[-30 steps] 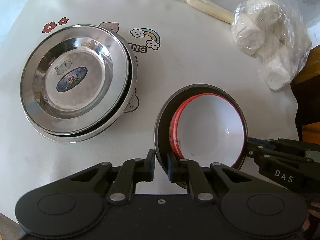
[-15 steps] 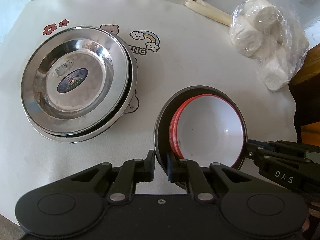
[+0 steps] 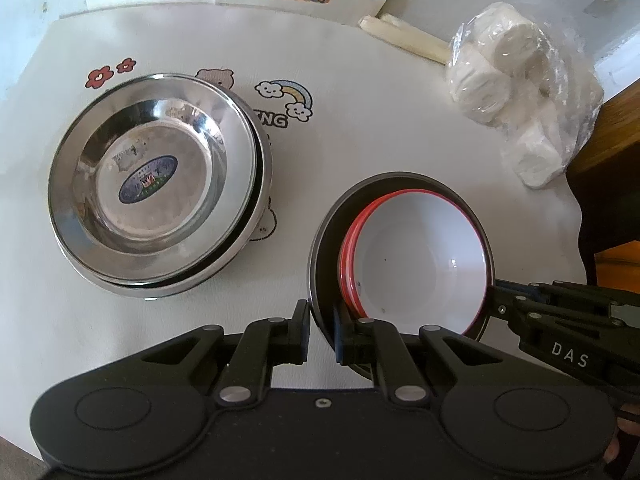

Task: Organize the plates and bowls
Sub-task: 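Lift the steel bowl with nested white bowls over the steel plate stack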

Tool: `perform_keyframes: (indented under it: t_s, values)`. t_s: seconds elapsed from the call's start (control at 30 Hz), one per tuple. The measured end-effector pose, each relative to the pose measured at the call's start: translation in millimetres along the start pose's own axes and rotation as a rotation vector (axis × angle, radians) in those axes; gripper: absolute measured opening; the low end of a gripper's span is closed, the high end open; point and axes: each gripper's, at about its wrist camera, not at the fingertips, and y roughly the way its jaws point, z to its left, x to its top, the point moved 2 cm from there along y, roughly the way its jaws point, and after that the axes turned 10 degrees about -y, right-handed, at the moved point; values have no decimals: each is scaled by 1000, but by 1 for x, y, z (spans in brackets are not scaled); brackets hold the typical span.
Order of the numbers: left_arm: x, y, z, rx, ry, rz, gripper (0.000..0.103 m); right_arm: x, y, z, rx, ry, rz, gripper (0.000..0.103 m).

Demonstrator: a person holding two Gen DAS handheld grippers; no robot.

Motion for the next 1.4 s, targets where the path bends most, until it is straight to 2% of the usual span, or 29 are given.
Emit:
perform_keyframes:
  t_s: [0.8, 1.4]
  values:
    - [29, -26, 20, -17, 78, -24, 10, 25, -4, 34, -22, 33, -68, 15]
    - [47, -38, 58, -15, 59, -37, 10, 49, 14, 63, -12, 17, -69, 15]
